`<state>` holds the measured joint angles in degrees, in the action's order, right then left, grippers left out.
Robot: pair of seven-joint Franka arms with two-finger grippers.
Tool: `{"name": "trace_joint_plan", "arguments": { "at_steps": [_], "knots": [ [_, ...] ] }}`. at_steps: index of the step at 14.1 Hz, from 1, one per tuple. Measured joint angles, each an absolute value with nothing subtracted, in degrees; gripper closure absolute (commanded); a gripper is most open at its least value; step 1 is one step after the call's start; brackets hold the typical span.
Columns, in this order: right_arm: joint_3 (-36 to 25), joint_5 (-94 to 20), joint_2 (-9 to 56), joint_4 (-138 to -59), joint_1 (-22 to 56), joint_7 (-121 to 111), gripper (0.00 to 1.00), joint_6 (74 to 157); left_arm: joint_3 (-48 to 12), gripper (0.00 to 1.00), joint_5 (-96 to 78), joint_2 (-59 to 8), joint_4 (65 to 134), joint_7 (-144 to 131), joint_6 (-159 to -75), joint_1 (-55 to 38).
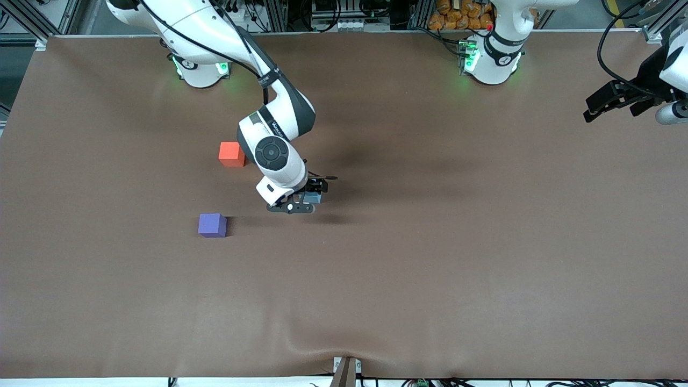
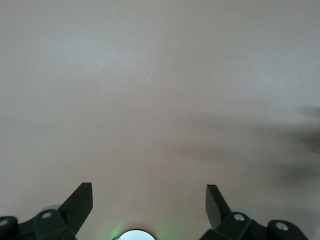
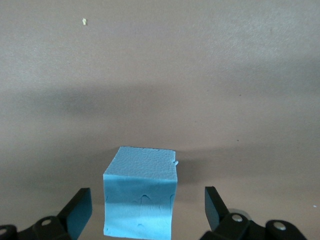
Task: Place blue block between orange and purple blocks
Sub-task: 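Grasp the light-blue block with the right gripper while the left gripper withdraws, then carry the light-blue block with the right gripper between orange and purple blocks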
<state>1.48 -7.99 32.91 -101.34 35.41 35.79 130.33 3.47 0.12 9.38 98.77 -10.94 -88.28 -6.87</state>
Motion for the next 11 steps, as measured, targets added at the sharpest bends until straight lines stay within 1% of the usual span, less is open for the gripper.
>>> {"name": "trace_joint_plan", "arguments": {
  "at_steps": [4,6,7,8,9,11],
  "knots": [
    [1.49,-7.99,34.12,-101.36,36.88,37.08,0.0,131.27,1.32,0.0,0.12,10.72,98.75,-10.73,-87.78,-6.89],
    [1.48,-7.99,34.33,-101.36,36.97,38.06,0.12,131.33,1.31,0.0,0.12,11.08,98.75,-10.73,-87.55,-6.85],
    [1.48,-7.99,34.47,-101.39,37.04,38.63,0.25,131.41,1.31,0.0,0.12,11.14,98.75,-10.73,-87.48,-6.82],
    [1.48,-7.99,34.63,-101.51,37.14,38.92,0.43,131.73,1.31,0.0,0.12,11.16,98.75,-10.73,-87.27,-6.8],
    [1.48,-7.99,34.79,-101.8,37.22,39.1,0.55,132.25,1.31,0.0,0.12,11.19,98.75,-10.73,-86.85,-6.8],
    [1.45,-7.99,34.99,-102.43,37.26,39.27,0.87,133.13,1.31,0.0,0.12,11.27,98.75,-10.73,-86.55,-6.8]
  ]
}}
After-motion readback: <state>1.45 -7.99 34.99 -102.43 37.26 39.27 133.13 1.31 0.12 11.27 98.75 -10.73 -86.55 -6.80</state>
